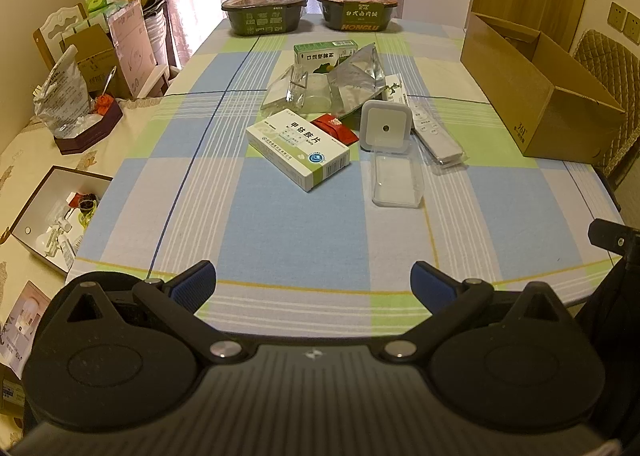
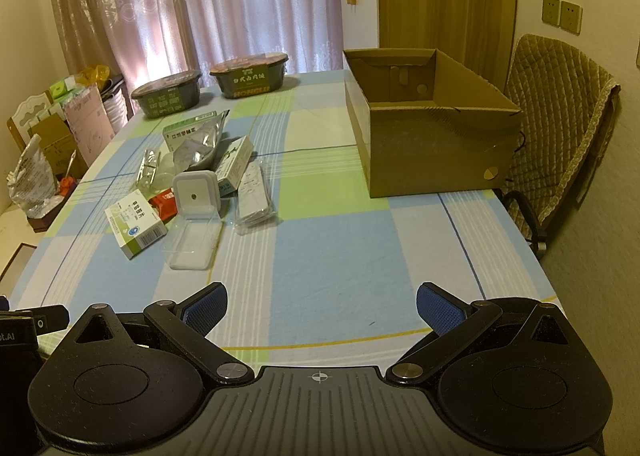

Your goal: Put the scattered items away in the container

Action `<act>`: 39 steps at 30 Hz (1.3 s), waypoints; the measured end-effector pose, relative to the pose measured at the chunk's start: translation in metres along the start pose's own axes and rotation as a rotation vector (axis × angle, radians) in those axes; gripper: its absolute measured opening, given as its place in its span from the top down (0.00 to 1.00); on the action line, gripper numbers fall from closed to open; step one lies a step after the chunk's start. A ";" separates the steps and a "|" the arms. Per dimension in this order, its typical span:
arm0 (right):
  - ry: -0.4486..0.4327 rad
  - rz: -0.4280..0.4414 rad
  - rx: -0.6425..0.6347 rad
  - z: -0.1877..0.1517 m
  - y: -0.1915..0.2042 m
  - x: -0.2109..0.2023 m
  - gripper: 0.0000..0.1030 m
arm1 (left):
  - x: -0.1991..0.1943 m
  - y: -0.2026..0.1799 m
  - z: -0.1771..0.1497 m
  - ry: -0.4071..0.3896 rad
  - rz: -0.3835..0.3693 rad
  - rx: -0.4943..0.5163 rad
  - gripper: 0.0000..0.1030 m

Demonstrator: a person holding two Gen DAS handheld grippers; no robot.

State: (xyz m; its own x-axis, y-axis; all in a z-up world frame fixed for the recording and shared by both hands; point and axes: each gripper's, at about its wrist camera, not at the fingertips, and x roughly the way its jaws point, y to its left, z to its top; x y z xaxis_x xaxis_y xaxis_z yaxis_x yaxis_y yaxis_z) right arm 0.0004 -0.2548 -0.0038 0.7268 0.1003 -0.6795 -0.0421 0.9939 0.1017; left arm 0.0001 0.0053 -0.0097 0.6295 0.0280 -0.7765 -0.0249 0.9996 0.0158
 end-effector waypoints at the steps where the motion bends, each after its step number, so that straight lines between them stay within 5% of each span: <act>1: 0.001 0.000 0.001 -0.001 0.000 0.000 0.00 | 0.000 0.000 0.000 0.001 0.001 0.001 0.01; 22: 0.002 0.088 -0.078 0.015 0.027 0.003 0.00 | -0.011 0.017 0.033 -0.045 -0.025 0.040 0.01; 29: 0.004 0.164 -0.122 0.026 0.067 0.033 0.00 | 0.023 0.044 0.059 -0.004 -0.050 0.060 0.01; 39: 0.116 0.218 -0.125 0.033 0.104 0.107 0.00 | 0.091 0.073 0.097 0.063 -0.097 0.209 0.01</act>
State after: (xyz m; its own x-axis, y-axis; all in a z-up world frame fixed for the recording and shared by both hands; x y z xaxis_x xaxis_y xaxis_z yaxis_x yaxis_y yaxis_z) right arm 0.0967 -0.1422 -0.0424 0.6086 0.3096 -0.7306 -0.2786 0.9455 0.1685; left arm 0.1310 0.0813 -0.0186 0.5711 -0.0619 -0.8185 0.1983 0.9780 0.0644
